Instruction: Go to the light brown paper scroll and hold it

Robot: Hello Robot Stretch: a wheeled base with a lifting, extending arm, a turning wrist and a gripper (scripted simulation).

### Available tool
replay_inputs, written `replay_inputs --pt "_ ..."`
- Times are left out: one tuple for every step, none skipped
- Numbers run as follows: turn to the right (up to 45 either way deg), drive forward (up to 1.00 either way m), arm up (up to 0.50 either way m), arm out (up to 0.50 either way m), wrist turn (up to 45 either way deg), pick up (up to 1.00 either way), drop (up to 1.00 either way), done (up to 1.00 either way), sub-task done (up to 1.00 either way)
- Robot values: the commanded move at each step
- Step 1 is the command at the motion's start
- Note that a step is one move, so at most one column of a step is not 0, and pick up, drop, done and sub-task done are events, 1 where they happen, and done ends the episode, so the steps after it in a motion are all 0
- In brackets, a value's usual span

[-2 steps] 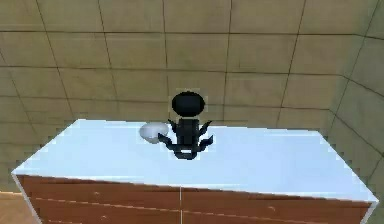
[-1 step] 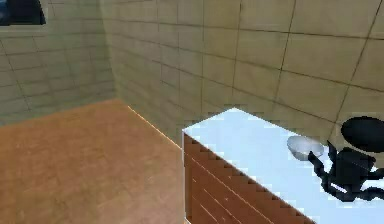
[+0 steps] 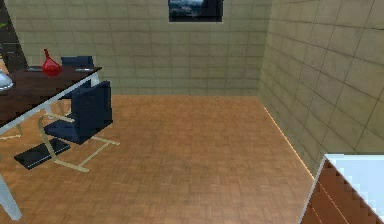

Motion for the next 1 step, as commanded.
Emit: replay_inputs --pt "0.0 0.0 0.5 0.0 0.0 0.0 0.0 0.0 0.0"
